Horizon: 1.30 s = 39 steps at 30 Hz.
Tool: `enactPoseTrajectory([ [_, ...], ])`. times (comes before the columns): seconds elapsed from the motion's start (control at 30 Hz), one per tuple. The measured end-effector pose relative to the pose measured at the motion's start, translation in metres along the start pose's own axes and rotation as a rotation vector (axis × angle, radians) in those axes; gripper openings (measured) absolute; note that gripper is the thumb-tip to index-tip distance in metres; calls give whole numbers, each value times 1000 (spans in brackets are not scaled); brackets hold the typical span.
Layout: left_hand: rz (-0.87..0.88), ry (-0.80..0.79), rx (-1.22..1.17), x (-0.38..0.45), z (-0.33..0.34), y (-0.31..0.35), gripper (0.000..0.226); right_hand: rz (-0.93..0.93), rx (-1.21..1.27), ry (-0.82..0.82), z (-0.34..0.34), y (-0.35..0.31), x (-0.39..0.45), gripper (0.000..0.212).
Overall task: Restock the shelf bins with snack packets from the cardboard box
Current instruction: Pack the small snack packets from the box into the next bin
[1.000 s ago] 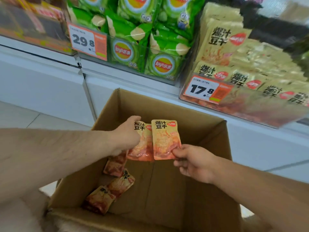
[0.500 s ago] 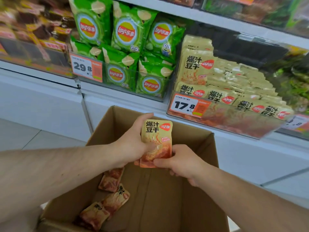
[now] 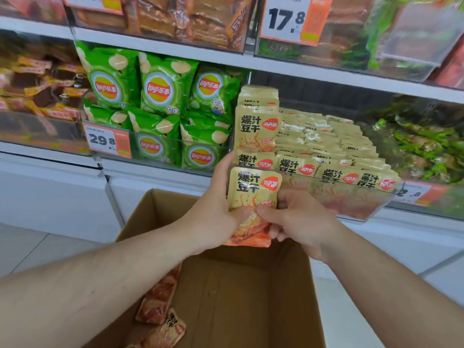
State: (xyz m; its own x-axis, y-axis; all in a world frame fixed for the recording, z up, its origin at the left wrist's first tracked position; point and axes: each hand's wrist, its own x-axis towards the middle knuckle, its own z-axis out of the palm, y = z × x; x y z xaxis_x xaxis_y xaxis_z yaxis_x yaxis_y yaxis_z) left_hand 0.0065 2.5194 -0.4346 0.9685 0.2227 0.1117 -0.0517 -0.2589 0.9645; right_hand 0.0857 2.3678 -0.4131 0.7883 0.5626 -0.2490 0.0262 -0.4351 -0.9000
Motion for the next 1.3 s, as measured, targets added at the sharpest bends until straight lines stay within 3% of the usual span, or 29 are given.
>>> enactPoseTrajectory([
  [0.17, 32, -37, 28, 28, 22, 21, 79, -28, 28, 19, -38, -5, -2, 8],
  [0.37, 38, -36, 21, 53, 46, 45, 81, -33, 180, 47, -73, -10, -7, 11],
  [0.53, 73, -56, 1, 75, 63, 67, 56, 10, 303, 23, -105, -25, -5, 13],
  [0.63, 119, -55, 26, 87, 72, 82, 38, 54, 235, 137, -128, -30, 0, 8],
  [0.77, 142, 18, 139, 103, 76, 88, 20, -27, 186, 329, -158, -33, 13, 4],
  [0.87, 218, 47, 378, 111, 77, 83, 24, -137, 232, 468, -180, -35, 17, 6],
  [1.03, 214, -106, 912, 147, 86, 74, 44, -238, 136, 572, -191, -32, 33, 14],
  [1.13, 132, -123, 1015, 177, 90, 69, 43, -300, 16, 611, -192, -34, 45, 14],
  [1.3, -71, -182, 1140, 210, 91, 64, 80, -355, -129, 627, -197, -39, 64, 12],
])
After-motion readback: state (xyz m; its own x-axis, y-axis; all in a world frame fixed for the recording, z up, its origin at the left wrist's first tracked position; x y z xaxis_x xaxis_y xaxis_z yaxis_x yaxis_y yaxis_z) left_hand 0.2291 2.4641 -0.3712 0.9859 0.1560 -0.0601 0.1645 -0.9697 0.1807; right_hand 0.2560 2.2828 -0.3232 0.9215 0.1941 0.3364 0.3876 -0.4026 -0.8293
